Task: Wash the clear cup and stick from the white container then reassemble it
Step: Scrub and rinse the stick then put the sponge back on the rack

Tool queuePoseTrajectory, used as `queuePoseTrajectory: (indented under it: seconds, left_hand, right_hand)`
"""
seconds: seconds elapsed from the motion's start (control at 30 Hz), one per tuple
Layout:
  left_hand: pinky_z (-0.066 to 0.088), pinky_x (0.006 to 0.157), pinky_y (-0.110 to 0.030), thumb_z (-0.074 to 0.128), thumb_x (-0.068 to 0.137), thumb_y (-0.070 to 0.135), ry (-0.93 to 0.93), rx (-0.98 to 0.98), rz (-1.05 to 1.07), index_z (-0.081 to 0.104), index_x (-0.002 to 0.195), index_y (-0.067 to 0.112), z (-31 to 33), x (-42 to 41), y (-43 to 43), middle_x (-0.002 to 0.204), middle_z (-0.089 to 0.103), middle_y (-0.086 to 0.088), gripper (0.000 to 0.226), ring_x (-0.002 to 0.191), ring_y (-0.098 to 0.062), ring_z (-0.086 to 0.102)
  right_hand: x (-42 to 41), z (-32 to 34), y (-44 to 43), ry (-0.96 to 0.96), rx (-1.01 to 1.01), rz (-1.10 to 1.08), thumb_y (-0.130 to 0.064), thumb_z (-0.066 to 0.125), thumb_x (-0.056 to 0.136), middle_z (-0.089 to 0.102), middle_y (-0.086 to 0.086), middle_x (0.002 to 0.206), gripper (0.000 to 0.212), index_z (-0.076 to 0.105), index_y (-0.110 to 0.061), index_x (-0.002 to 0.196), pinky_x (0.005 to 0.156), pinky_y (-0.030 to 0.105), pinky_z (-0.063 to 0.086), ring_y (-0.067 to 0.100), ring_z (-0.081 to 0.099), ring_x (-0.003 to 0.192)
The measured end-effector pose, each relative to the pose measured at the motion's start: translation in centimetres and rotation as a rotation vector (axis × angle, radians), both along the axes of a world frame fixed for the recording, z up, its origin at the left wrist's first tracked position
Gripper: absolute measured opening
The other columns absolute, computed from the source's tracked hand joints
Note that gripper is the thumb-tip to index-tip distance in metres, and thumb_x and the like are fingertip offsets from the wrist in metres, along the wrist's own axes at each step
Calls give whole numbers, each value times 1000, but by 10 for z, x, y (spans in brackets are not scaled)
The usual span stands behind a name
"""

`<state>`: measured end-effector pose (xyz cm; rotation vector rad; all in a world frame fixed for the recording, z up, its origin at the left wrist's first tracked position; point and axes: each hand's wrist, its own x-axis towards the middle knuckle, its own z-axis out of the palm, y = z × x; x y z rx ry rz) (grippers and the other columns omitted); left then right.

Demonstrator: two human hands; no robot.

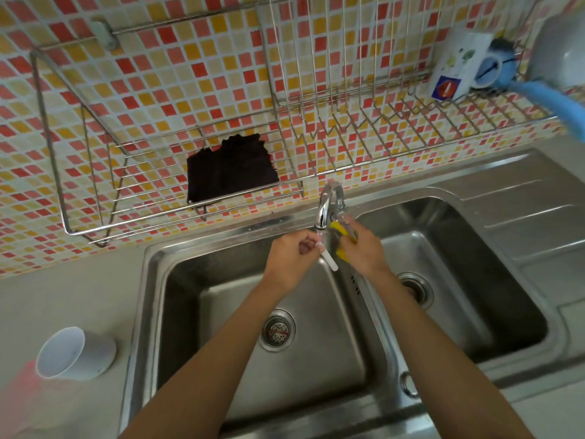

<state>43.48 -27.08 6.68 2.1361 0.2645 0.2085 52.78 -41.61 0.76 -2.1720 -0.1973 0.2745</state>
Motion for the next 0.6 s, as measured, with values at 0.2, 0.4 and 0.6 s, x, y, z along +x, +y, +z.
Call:
queuePoseTrajectory:
  seconds: [0.2,0.4,0.6]
  left_hand:
    - [55,87,-26,75,81,10,-30,-33,-4,75,100,11,-4,-3,4,96,75,-4,19,87,-16,71]
    - [54,84,-23,74,83,13,-79,36,20,75,102,17,-4,-11,7,96,75,0,20,86,-13,70]
    - [53,84,-22,73,84,14,-95,91,-7,76,103,16,-4,-11,6,97,75,-1,19,86,-11,70]
  right_hand:
    - [-16,-15,-20,208,408,-269,-16,50,95,67,2,95,35,62,-23,126,69,21,51,13,62,77]
    - [-39,-23,-36,655,781,-337,-12,38,92,61,14,98,39,59,-23,123,62,32,49,21,56,72]
    - [-46,-25,-18,724,799,-222,-12,59,89,65,15,96,34,61,-21,122,57,30,51,21,60,68]
